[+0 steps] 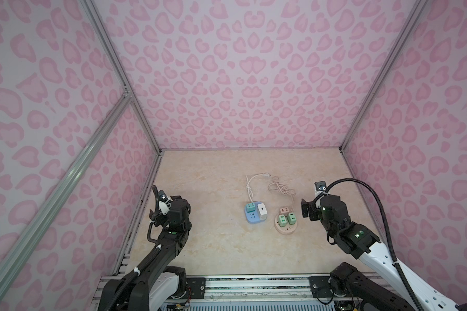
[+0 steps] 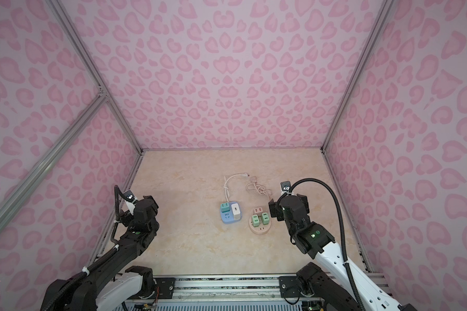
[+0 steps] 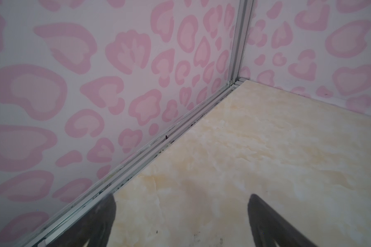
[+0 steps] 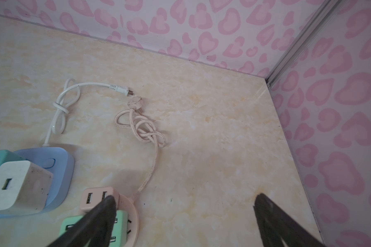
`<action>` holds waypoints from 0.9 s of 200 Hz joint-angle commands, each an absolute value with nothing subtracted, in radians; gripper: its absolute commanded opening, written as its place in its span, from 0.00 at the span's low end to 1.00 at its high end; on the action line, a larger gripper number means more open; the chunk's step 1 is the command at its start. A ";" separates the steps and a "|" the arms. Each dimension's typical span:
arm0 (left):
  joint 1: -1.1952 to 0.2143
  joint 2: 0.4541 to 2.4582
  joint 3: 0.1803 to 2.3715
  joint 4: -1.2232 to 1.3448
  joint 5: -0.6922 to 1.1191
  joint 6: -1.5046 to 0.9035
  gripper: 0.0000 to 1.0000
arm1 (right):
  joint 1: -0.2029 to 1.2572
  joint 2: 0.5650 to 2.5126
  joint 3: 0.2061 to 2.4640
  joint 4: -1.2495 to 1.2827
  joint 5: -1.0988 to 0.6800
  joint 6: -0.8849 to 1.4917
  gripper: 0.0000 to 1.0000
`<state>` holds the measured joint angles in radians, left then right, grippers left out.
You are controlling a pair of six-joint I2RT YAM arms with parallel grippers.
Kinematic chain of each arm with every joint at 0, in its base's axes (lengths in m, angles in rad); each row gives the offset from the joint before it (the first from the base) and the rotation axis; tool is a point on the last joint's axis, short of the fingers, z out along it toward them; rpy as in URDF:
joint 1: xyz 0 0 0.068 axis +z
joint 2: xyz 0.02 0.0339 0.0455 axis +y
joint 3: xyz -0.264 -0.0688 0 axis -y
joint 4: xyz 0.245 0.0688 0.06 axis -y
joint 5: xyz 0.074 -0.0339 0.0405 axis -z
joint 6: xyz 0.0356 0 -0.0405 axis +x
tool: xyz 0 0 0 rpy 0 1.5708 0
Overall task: Insert plugs into power strip
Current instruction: Reset both arms
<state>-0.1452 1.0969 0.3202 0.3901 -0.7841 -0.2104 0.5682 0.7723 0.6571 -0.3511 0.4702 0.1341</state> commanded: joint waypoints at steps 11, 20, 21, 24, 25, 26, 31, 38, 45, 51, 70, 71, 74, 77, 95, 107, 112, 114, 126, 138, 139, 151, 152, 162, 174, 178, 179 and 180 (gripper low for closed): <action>-0.108 1.284 0.339 0.655 -0.724 -0.253 0.98 | 0.477 0.787 0.639 -0.244 0.475 0.075 1.00; -0.095 1.323 0.357 0.679 -0.691 -0.260 0.98 | 0.430 0.807 0.619 -0.179 0.482 0.061 1.00; -0.094 1.328 0.359 0.689 -0.690 -0.256 0.98 | 0.425 0.808 0.617 -0.172 0.479 0.060 1.00; -0.095 1.342 0.368 0.695 -0.695 -0.242 0.98 | 0.408 0.816 0.610 -0.150 0.472 0.057 1.00; -0.095 1.347 0.369 0.693 -0.696 -0.238 0.98 | 0.400 0.819 0.609 -0.143 0.470 0.056 1.00; -0.096 1.351 0.373 0.689 -0.697 -0.235 0.98 | 0.393 0.822 0.607 -0.140 0.469 0.056 1.00; -0.094 1.371 0.395 0.687 -0.691 -0.224 0.99 | 0.363 0.839 0.595 -0.095 0.468 0.062 1.00; -0.086 1.420 0.389 0.770 -0.658 -0.207 0.98 | 0.323 0.863 0.568 -0.021 0.473 0.076 1.00; -0.070 1.484 0.380 0.876 -0.602 -0.176 0.98 | 0.284 0.891 0.527 0.071 0.450 0.075 1.00; -0.070 1.486 0.411 0.794 -0.556 -0.164 1.00 | 0.245 0.919 0.491 0.163 0.414 0.063 1.00; -0.068 1.518 0.457 0.746 -0.446 -0.121 0.97 | 0.167 1.038 0.341 0.547 0.370 0.041 1.00; -0.069 1.515 0.462 0.733 -0.441 -0.121 0.97 | 0.162 1.046 0.334 0.567 0.367 0.043 1.00; -0.067 1.512 0.467 0.717 -0.436 -0.125 0.97 | 0.147 1.072 0.314 0.624 0.362 0.048 1.00; -0.065 1.514 0.461 0.741 -0.433 -0.126 0.97 | 0.134 1.093 0.298 0.671 0.357 0.056 1.00; -0.060 1.509 0.437 0.775 -0.426 -0.125 0.97 | 0.095 1.257 0.269 0.845 0.305 0.066 1.00; -0.060 1.517 0.439 0.777 -0.395 -0.119 0.96 | 0.095 1.375 0.263 0.966 0.270 0.041 1.00; -0.057 1.536 0.435 0.803 -0.384 -0.116 0.96 | 0.098 1.419 0.255 1.022 0.243 0.026 1.00; -0.055 1.541 0.431 0.821 -0.379 -0.118 0.96 | 0.098 1.436 0.250 1.043 0.231 0.019 1.00; -0.036 1.559 0.420 0.851 -0.347 -0.125 0.98 | 0.098 1.558 0.232 1.197 0.168 -0.010 1.00; -0.036 1.563 0.419 0.853 -0.345 -0.124 0.99 | 0.107 1.594 0.236 1.226 0.157 -0.026 1.00; -0.035 1.565 0.421 0.855 -0.344 -0.123 0.99 | 0.107 1.585 0.240 1.202 0.158 -0.026 1.00; -0.035 1.557 0.425 0.830 -0.343 -0.125 0.97 | 0.105 1.512 0.326 0.929 0.184 -0.010 1.00; -0.035 1.558 0.425 0.833 -0.343 -0.125 0.97 | 0.105 1.513 0.335 0.914 0.188 -0.009 1.00; -0.035 1.559 0.421 0.845 -0.344 -0.124 0.98 | 0.115 1.562 0.398 0.888 0.240 -0.006 1.00; -0.035 1.562 0.421 0.848 -0.344 -0.125 0.98 | 0.139 1.580 0.374 0.956 0.301 -0.018 1.00; -0.034 1.561 0.421 0.846 -0.344 -0.125 0.98 | 0.144 1.572 0.374 0.942 0.310 -0.020 1.00; -0.034 1.560 0.422 0.843 -0.344 -0.125 0.98 | 0.145 1.571 0.374 0.940 0.311 -0.021 1.00; -0.034 1.558 0.423 0.840 -0.343 -0.124 0.98 | 0.146 1.568 0.373 0.938 0.312 -0.021 1.00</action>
